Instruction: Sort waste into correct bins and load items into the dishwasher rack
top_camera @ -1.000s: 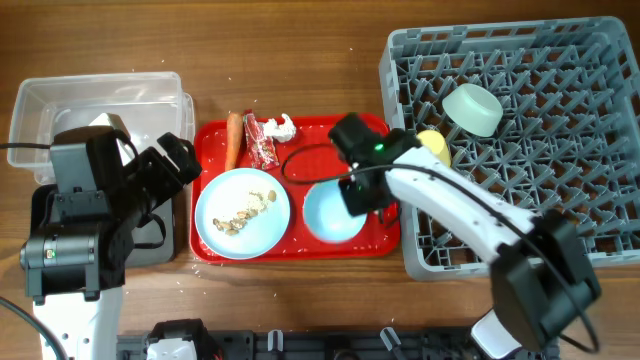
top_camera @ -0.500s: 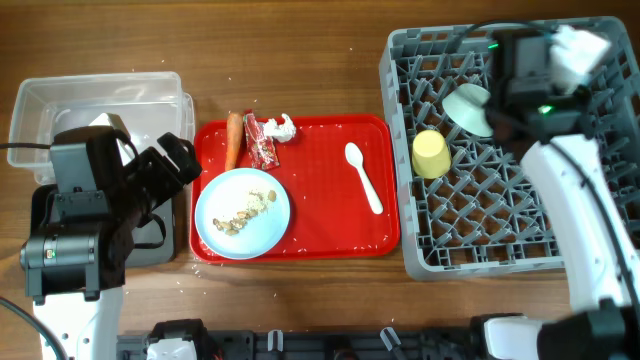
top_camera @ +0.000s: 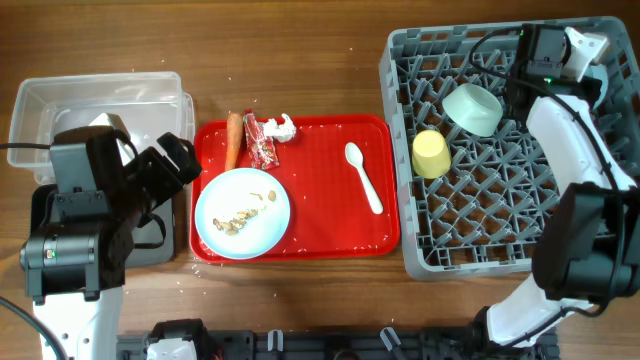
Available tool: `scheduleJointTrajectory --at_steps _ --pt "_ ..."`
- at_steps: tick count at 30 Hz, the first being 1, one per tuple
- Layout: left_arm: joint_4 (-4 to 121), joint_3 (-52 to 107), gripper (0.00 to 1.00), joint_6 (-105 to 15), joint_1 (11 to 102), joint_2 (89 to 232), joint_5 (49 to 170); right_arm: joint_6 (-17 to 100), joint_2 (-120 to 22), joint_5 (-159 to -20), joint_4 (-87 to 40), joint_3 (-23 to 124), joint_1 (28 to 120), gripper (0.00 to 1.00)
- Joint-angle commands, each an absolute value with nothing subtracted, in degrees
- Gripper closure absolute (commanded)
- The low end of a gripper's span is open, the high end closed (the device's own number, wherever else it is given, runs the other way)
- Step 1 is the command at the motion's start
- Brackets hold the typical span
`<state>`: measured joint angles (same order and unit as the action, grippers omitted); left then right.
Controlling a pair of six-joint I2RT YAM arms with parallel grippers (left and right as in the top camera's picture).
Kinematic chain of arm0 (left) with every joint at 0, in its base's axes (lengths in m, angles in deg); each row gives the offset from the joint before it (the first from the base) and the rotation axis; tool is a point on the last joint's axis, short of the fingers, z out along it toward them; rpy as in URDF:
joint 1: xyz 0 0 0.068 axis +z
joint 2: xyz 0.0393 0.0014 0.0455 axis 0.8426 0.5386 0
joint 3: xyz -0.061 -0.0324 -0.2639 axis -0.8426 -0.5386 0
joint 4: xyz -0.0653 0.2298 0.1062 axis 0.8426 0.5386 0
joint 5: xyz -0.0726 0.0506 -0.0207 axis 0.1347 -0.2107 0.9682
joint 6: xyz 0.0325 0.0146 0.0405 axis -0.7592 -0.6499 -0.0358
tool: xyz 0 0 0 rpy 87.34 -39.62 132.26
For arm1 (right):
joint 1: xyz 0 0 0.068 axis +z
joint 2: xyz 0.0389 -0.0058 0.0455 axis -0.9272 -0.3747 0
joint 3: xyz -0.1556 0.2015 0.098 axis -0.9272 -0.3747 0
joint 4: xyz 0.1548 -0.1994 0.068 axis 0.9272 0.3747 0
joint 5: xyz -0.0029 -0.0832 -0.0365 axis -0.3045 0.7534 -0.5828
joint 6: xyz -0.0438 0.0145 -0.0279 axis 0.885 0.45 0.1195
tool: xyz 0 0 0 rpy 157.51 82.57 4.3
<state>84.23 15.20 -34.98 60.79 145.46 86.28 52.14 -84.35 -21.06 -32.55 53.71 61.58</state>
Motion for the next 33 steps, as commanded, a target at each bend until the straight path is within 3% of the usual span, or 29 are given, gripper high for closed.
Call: scheduleJointTrajectory --at_steps 1,12,13,16,18,26,29,33 --pt "84.27 15.72 0.00 -34.17 60.64 145.22 85.78 54.63 -87.23 -19.83 -32.61 54.21 62.22 0.96" --pt "84.30 15.72 0.00 -34.19 60.64 145.22 85.78 55.39 -87.61 -20.40 -31.24 52.46 69.23 0.96" --pt "84.30 15.72 0.00 -34.19 60.64 145.22 85.78 55.20 -87.39 -19.75 -30.30 52.46 69.58 0.92" --pt "84.27 15.72 0.00 -34.17 60.64 145.22 85.78 52.40 -85.27 -21.28 -28.16 52.48 70.08 0.52" --pt "84.25 15.72 0.00 -34.17 60.64 145.22 85.78 52.42 -81.38 -28.58 -27.37 52.53 70.08 0.43" --pt "84.23 15.72 0.00 -34.19 60.64 145.22 85.78 50.54 -58.97 -73.49 -19.37 54.43 70.17 0.41" --pt "84.17 15.72 0.00 -34.19 60.64 145.22 85.75 49.69 -52.92 -94.10 -12.20 54.43 72.75 0.46" --pt "82.85 15.72 0.00 -34.19 60.64 145.22 85.75 49.29 -53.77 -98.61 -1.32 52.68 82.41 0.47"
